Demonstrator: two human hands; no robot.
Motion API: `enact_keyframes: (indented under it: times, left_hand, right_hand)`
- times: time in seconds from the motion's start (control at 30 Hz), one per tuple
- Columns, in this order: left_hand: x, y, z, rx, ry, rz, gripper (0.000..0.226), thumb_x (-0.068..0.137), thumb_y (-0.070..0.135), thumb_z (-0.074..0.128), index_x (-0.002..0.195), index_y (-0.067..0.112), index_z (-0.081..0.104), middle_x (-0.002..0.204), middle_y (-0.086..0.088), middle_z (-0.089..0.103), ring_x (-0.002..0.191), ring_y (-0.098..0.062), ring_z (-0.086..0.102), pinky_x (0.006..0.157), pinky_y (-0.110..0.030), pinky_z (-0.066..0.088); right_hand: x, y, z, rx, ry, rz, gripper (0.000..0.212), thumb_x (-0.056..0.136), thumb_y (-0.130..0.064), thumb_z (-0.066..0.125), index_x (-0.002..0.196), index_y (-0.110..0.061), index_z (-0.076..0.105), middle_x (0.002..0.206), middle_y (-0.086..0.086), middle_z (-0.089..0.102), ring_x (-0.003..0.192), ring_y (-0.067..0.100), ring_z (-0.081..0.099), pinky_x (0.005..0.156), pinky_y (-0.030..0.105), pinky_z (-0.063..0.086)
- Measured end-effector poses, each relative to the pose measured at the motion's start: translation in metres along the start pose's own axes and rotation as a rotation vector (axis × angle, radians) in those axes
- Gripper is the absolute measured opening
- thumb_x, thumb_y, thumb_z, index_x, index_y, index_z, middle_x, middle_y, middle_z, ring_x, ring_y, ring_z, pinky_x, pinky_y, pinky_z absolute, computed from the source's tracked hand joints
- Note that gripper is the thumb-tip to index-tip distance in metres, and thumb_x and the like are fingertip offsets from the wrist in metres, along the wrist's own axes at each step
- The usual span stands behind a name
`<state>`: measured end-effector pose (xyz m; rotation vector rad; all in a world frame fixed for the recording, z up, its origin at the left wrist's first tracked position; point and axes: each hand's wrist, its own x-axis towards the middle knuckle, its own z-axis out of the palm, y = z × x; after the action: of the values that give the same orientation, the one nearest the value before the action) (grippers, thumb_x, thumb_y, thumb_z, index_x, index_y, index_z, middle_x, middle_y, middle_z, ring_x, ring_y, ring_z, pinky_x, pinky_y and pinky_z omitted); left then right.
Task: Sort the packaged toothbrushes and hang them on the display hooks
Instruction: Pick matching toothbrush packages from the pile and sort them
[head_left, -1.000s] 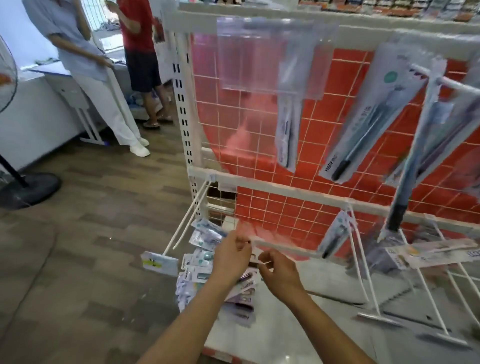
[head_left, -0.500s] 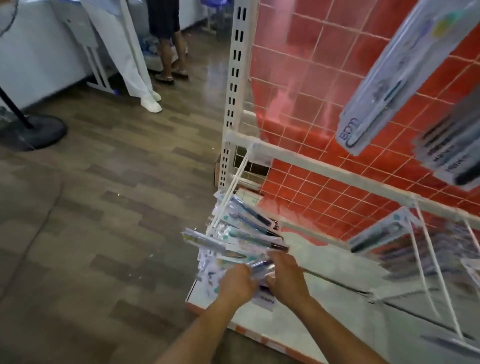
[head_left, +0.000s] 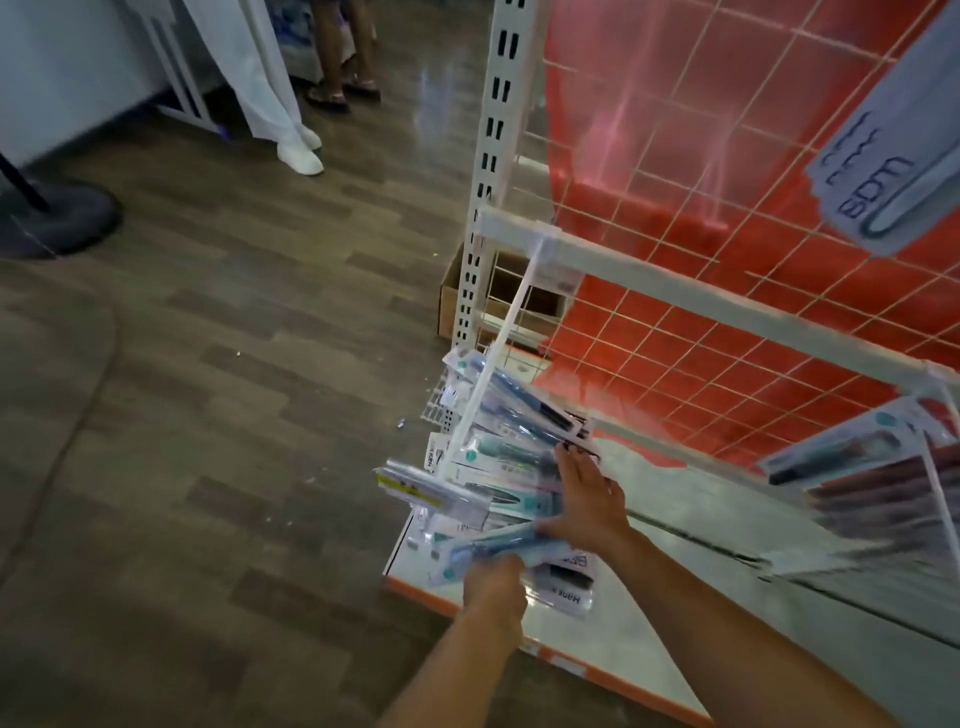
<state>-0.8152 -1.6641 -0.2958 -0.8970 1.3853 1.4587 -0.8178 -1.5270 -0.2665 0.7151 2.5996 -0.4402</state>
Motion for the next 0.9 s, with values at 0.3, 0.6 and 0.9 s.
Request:
enact_keyframes:
  times: [0.3,0.6,0.9]
  left_hand:
    - [0.002,-0.003,0.011,-0.209,0.074,-0.092,0.039,0.086,0.015,0.069,0.12,0.005,0.053,0.103,-0.016,0.062,0.085,-0.026,0.06,0.061,-0.031,0.048]
    - [-0.001,-0.003,0.015,-0.248,0.084,-0.051,0.028,0.09,0.016,0.065,0.117,0.011,0.056,0.104,-0.016,0.066,0.088,-0.029,0.067,0.071,-0.038,0.059]
    - [-0.007,-0.004,0.008,-0.304,0.04,0.02,0.021,0.096,0.009,0.054,0.117,0.01,0.057,0.107,-0.018,0.067,0.094,-0.031,0.067,0.084,-0.048,0.057]
  right_hand:
    - [0.005,0.0,0.01,0.025,-0.064,0.057,0.083,0.072,-0.052,0.072,0.141,-0.029,0.031,0.142,0.008,0.03,0.129,0.029,0.034,0.103,0.044,0.038]
    - [0.005,0.0,0.011,0.242,0.001,0.096,0.052,0.075,-0.038,0.073,0.12,-0.024,0.049,0.122,-0.002,0.054,0.11,0.019,0.049,0.089,0.035,0.045]
    - [0.003,-0.005,0.008,0.309,-0.021,0.076,0.015,0.079,-0.019,0.064,0.084,-0.024,0.051,0.102,0.005,0.049,0.081,0.017,0.049,0.058,0.021,0.035]
